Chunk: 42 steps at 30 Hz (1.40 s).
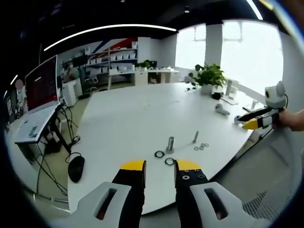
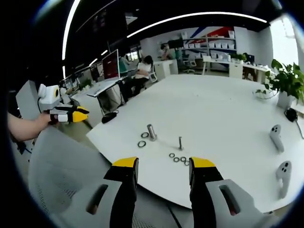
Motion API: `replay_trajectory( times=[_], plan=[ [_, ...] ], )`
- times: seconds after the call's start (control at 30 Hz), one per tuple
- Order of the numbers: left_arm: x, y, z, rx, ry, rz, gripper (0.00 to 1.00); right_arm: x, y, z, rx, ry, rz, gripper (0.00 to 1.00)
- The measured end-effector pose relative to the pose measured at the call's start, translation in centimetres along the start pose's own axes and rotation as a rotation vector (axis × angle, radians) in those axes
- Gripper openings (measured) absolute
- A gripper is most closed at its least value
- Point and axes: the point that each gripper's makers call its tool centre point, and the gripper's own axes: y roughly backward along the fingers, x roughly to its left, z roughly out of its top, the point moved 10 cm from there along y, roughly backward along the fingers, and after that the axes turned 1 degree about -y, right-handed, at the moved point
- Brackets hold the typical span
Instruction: Place the washer onto the threaded stud by aligning its center hole with the stud, sliding it down to the base, and recovering from edge contact or off-axis alignment until the washer reaches the visible bottom stop.
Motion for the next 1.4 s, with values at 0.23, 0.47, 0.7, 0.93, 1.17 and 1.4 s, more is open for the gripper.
replay_trajectory(
  times=[0.23,0.47,0.7,0.93,1.17,1.4],
  plan=[
    [0.00,0.02,0.00,-0.002,0.005,0.004,0.21,-0.11,0.07,0.00,-0.006,-0.005,-0.006,0.44],
    [0.01,0.02,-0.04,-0.001,0.007,0.006,0.21,-0.20,0.12,0.00,-0.008,-0.010,-0.011,0.43],
    [-0.01,0.00,-0.02,0.001,0.007,0.008,0.21,-0.30,0.15,-0.01,-0.012,-0.013,-0.015,0.43],
    [-0.01,-0.06,-0.04,0.005,0.010,0.009,0.21,-0.38,0.16,0.00,-0.014,-0.018,-0.019,0.43],
    [0.11,-0.02,-0.05,0.004,0.017,0.011,0.21,-0.45,0.14,-0.03,-0.008,-0.013,-0.034,0.43],
    [0.24,-0.09,-0.15,0.012,0.018,0.012,0.21,-0.47,0.08,-0.10,0.002,-0.017,-0.039,0.43]
  ],
)
